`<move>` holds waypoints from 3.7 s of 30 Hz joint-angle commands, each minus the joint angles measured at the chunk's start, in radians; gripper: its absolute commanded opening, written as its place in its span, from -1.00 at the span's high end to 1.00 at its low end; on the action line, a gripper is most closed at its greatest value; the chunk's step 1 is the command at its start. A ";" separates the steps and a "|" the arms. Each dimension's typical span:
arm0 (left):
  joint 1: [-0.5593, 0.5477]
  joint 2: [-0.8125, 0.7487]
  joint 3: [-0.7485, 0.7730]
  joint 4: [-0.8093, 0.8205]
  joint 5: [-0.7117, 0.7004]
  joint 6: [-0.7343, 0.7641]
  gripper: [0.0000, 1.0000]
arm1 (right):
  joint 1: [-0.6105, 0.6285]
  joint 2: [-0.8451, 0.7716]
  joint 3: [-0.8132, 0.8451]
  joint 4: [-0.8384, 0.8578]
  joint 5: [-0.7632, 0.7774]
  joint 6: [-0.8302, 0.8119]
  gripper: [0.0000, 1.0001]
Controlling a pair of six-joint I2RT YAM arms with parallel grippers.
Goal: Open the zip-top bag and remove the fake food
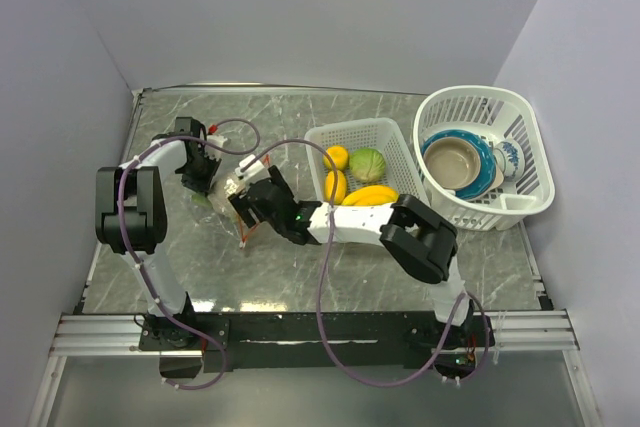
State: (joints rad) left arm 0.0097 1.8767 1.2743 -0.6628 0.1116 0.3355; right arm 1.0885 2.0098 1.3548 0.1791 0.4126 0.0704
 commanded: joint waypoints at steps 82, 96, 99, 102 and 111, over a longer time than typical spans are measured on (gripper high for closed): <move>0.128 -0.218 0.200 0.022 0.299 -0.248 0.25 | -0.437 -0.795 -0.470 -0.211 0.023 0.206 0.00; 0.127 -0.375 0.188 0.008 0.404 -0.263 -0.94 | -0.472 -0.746 -0.326 -0.464 0.112 0.327 -1.00; 0.127 -0.401 0.146 0.028 0.428 -0.260 -0.94 | -0.464 -0.810 -0.362 -0.446 0.104 0.324 -1.00; 0.127 -0.419 0.111 0.045 0.451 -0.270 -0.94 | -0.458 -0.907 -0.439 -0.397 0.068 0.318 -1.00; 0.127 -0.493 0.002 0.097 0.504 -0.285 -0.94 | -0.406 -1.045 -0.523 -0.377 0.037 0.304 -1.00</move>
State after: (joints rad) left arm 0.1394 1.4376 1.2896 -0.6106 0.5678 0.0620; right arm 0.6533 0.9924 0.8536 -0.2268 0.4442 0.3767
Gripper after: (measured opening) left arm 0.972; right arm 0.999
